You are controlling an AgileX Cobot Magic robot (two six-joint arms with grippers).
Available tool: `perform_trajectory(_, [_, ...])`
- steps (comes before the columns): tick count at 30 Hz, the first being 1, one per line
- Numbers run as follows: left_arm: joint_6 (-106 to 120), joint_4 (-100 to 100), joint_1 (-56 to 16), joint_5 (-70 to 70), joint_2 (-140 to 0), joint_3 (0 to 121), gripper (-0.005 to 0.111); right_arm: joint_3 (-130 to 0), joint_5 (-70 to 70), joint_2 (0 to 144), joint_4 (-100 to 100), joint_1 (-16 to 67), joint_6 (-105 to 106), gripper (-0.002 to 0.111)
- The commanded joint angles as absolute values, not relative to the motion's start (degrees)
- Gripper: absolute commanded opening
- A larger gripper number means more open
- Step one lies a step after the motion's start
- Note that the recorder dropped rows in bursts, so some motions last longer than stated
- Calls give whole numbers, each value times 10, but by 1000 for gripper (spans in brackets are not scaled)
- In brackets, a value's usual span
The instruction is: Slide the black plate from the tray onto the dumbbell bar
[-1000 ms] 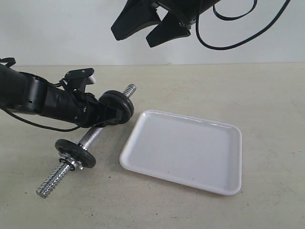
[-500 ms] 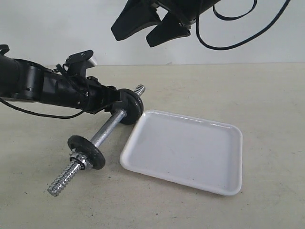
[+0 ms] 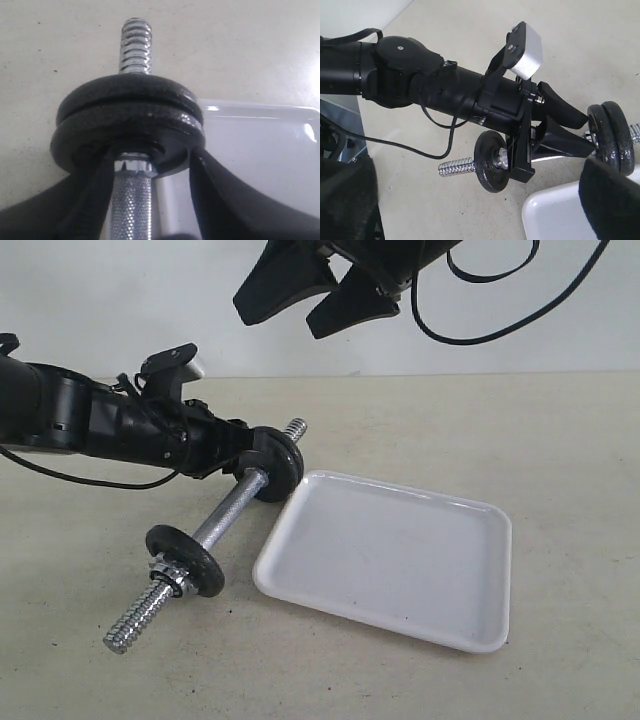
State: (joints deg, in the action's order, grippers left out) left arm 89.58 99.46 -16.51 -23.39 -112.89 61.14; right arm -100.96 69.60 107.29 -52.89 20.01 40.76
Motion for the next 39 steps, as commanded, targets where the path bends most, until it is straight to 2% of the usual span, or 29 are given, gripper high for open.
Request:
perform_trajectory(1, [887,982,-166,-252,-1104,614,45,-1013,700,1065,-530,202,417,104])
perform_trajectory(16, [837,756,-159,-232,-922,611,43,-1013,700,1020,-528,200,446,104])
perform_trajectory(18, [835,750,-159,-231,-893,609,37,-1013,700,1000,-528,200,461,104])
perform_trajectory(25, [835,750,-159,-256,-790,600,4,-1013,700,934,-526,200,402,104])
perform_trajectory(39, [793,725,-159,-305,-641,600,4,-1013,700,826,-534,200,285,104])
